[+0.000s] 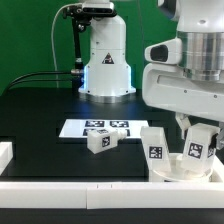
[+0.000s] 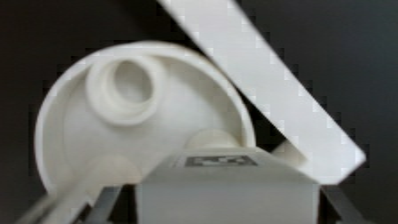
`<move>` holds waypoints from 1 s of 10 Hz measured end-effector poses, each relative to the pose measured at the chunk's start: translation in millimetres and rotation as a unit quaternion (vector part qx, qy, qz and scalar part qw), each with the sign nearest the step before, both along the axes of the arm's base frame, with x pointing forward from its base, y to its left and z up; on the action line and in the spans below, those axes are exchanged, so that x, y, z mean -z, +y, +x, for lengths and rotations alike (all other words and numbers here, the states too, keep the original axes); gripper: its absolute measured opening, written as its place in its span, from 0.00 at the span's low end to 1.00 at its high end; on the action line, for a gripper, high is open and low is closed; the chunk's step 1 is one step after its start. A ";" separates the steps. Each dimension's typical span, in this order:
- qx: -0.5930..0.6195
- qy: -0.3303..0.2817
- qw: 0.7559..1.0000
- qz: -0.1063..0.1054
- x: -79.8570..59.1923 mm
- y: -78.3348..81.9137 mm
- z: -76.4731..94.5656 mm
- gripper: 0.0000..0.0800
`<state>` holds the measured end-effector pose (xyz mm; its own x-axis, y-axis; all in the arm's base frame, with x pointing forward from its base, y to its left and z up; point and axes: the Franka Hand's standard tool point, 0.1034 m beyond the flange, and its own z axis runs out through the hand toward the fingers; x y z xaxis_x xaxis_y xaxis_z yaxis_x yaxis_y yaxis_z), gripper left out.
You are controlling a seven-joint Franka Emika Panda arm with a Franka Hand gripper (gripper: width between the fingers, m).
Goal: Assemble stool
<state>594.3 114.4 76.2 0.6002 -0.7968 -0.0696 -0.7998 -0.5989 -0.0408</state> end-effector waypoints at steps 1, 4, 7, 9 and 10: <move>0.094 -0.003 0.996 0.011 -1.3 2.2 4.1 0.42; 0.240 0.008 0.971 0.023 -2.0 5.5 5.7 0.42; 0.344 0.021 0.938 0.028 -1.1 8.3 4.6 0.42; 0.447 0.022 0.894 0.039 5.3 10.7 3.7 0.42; 0.505 0.026 0.862 0.045 5.7 14.7 5.1 0.42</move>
Offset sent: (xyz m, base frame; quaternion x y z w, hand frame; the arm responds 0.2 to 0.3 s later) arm 0.0000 0.0000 0.0000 0.0000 0.0000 0.1938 0.9810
